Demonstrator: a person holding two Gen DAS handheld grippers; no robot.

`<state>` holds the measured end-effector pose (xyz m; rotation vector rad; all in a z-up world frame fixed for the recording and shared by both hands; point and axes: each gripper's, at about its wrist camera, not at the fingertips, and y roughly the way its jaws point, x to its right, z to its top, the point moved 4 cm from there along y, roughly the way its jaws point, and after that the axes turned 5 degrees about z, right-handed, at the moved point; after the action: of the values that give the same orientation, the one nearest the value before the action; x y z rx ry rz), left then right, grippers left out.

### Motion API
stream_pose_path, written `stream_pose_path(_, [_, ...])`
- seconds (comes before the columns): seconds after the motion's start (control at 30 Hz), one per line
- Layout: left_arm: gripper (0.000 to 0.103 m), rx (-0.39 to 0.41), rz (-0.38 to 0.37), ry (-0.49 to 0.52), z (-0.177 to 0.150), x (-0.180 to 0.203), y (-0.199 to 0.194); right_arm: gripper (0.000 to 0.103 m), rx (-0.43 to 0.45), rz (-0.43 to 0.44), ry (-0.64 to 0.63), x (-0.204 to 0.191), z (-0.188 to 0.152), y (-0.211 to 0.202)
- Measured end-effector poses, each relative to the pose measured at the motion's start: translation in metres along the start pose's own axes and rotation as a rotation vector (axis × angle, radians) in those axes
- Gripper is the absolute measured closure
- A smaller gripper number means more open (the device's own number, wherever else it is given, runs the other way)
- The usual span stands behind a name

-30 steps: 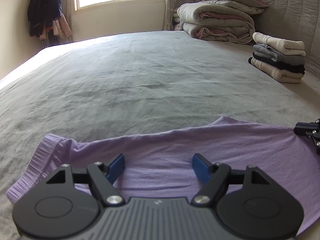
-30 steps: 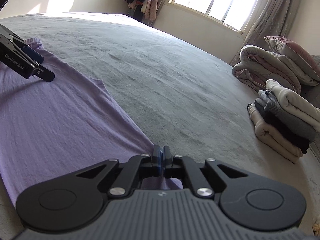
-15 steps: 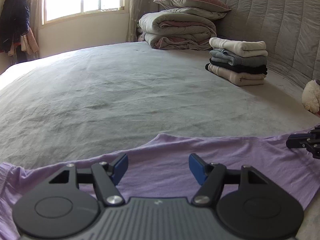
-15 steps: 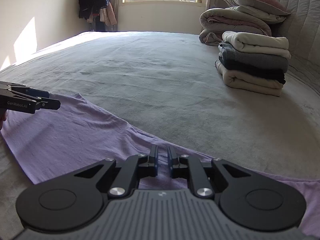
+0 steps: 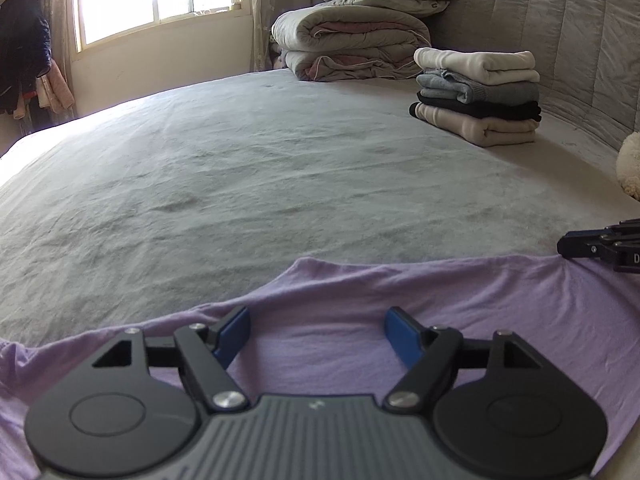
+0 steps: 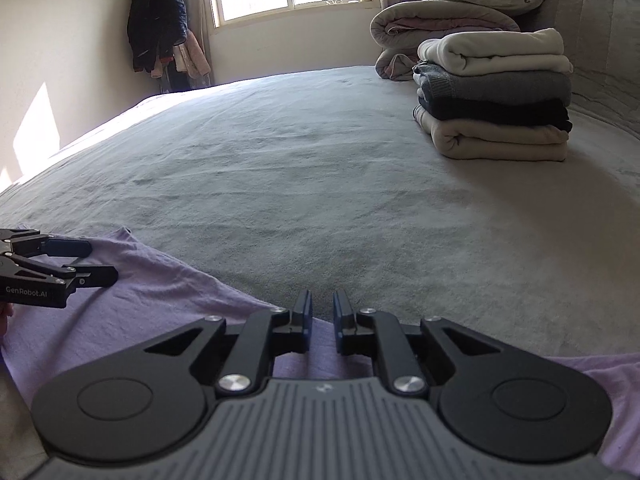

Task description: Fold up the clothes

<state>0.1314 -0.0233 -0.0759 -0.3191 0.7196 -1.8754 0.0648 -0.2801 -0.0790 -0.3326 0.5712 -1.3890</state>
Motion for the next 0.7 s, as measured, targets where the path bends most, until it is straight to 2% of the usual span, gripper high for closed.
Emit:
stream_pose_path(0.2, [0.028,0.044,-0.008,0.023,-0.003,0.001,-0.015,0.078,0.032,0.079,-0.131,-0.036,0.006,-0.017])
stream_pose_path(0.33, [0.027,0.032,0.002,0.035,-0.02,-0.006,-0.018,0.074,-0.028,0.124,-0.196,-0.055,-0.007,-0.009])
stream_pose_path(0.4, [0.026,0.035,-0.001,0.011,-0.027,-0.015,-0.022,0.073,-0.055,0.111,-0.226,-0.057,-0.016,0.001])
stream_pose_path(0.63, [0.019,0.02,0.03,-0.025,-0.045,-0.045,-0.04,0.07,-0.033,0.101,-0.148,-0.044,-0.009,0.005])
stream_pose_path(0.7, [0.019,0.022,0.039,-0.043,-0.05,-0.054,-0.046,0.065,-0.016,0.097,-0.15,-0.044,-0.009,0.002])
